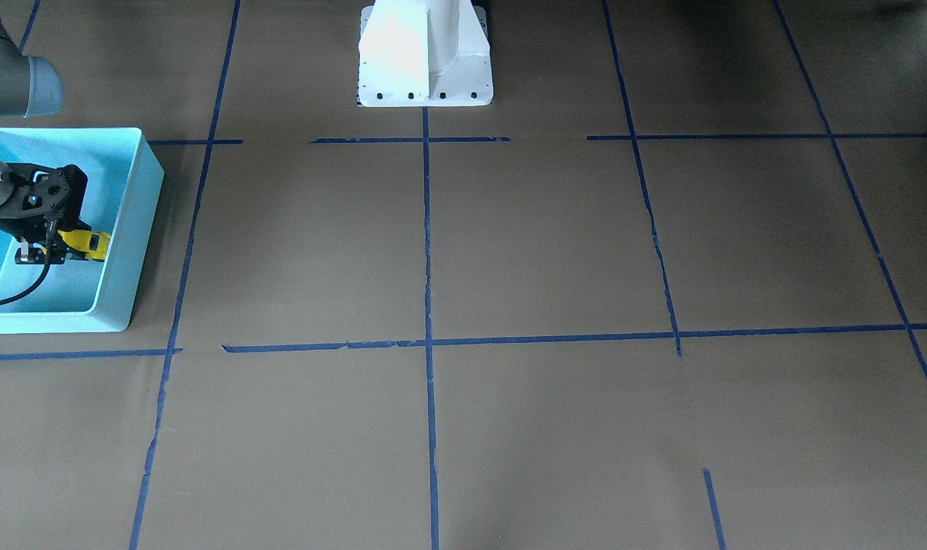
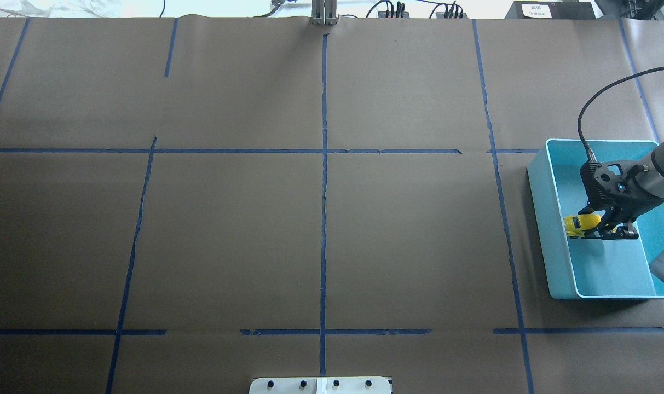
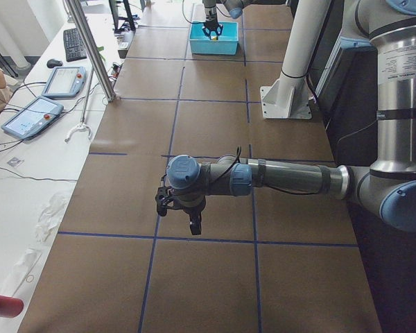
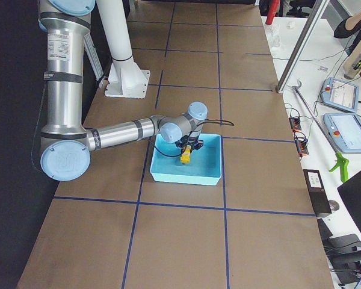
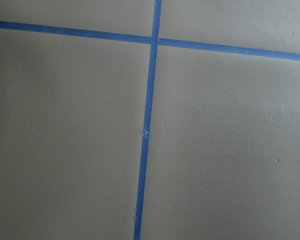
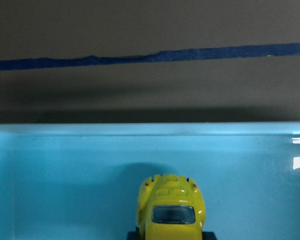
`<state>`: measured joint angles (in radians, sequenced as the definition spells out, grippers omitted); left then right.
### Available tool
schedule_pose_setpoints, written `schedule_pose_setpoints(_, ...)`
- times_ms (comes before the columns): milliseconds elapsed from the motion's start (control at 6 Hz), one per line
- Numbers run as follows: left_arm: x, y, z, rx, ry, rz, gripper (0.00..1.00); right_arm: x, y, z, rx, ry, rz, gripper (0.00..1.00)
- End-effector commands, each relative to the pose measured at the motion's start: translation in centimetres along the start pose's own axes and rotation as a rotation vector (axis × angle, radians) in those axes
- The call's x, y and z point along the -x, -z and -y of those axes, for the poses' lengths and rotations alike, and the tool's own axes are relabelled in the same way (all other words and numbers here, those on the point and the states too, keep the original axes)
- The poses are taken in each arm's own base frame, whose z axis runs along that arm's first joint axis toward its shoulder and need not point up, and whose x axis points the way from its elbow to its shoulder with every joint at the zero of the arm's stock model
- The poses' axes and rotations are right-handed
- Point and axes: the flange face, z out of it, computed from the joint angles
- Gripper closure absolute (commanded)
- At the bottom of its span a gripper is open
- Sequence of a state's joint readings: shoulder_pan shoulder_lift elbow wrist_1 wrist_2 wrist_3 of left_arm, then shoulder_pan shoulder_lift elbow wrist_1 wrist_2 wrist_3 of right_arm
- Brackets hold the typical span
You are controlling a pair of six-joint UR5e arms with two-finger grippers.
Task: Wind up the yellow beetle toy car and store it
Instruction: 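Lower the car into the bin and open the right gripper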
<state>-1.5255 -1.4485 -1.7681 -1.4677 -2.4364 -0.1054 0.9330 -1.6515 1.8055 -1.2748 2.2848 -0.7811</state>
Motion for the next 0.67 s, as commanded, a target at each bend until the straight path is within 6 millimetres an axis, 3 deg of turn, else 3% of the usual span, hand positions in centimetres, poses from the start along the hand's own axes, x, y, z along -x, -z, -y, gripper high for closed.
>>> schedule_pose_setpoints(0,-0.4,0.3,-0.2,0.027,0.081,-0.001,0.00,0.9,-0.4,-0.5,0.004,-0.003,0.016,0.97)
schedule_pose_setpoints(167,-0.7,0.6,-0.1,0.024,0.082,-0.002,0.00,0.9,-0.5,-0.7,0.007,-0.005,0.020,0.95)
schedule_pose_setpoints(333,-0.5,0.1,0.1,0.034,0.087,-0.001,0.00,1.0,-0.6,-0.8,0.009,-0.007,0.021,0.58)
schedule_pose_setpoints(500,-0.8,0.1,1.2,0.031,0.081,0.000,0.00,1.0,-0.8,-0.8,0.013,0.002,0.022,0.01)
